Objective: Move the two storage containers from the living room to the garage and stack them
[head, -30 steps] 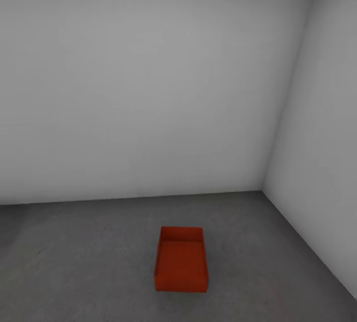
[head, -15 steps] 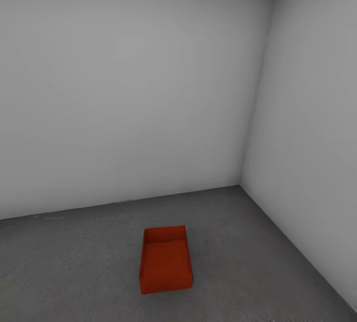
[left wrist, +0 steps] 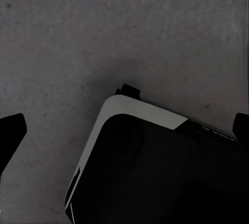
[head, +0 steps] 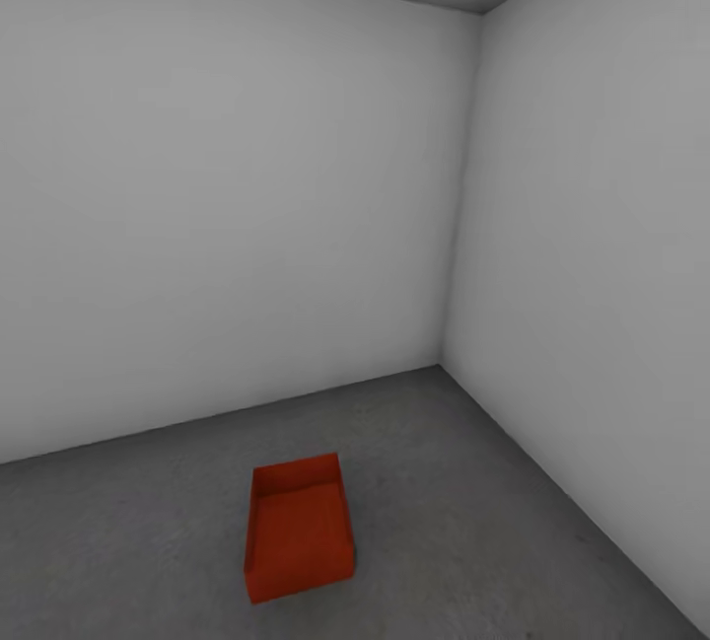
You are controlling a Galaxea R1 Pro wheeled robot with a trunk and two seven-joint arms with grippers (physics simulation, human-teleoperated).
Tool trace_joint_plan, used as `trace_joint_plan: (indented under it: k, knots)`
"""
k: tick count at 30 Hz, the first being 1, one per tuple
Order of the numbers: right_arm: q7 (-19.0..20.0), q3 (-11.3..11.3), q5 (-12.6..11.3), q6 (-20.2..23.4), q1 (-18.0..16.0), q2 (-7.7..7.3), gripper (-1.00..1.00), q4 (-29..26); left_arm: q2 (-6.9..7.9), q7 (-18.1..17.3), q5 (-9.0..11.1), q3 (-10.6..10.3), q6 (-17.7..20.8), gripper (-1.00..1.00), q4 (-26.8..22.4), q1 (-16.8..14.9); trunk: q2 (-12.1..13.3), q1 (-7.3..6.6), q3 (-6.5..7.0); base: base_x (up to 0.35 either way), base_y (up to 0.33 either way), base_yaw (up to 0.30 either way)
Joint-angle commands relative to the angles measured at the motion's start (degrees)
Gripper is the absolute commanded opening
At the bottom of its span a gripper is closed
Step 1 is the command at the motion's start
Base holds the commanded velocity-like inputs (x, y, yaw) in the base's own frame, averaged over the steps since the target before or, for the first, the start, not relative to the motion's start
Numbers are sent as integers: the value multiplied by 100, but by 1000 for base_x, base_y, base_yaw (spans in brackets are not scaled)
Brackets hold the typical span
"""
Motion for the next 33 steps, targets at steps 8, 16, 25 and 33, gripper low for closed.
trace_joint_plan:
  k: [8, 16, 25, 33]
  knots:
    - [3, 28, -13, -2, -9, 0, 100, 18, 0, 8, 1, 44, -8, 100, -1, -1, -9, 2, 17, 0, 0, -180]
    - [33, 28, -15, 12, -11, 0, 100, 18, 0, 8, 1, 44, -9, 100, -1, -5, -9, 2, 19, 0, 0, -219]
    - [46, 25, -15, 13, -10, -3, 100, 18, 0, 8, 1, 44, -8, 100, -1, -2, -9, 2, 19, 0, 0, -298]
    - [52, 26, -15, 11, -11, -9, 100, 18, 0, 8, 1, 44, -8, 100, -1, -1, -9, 2, 19, 0, 0, -300]
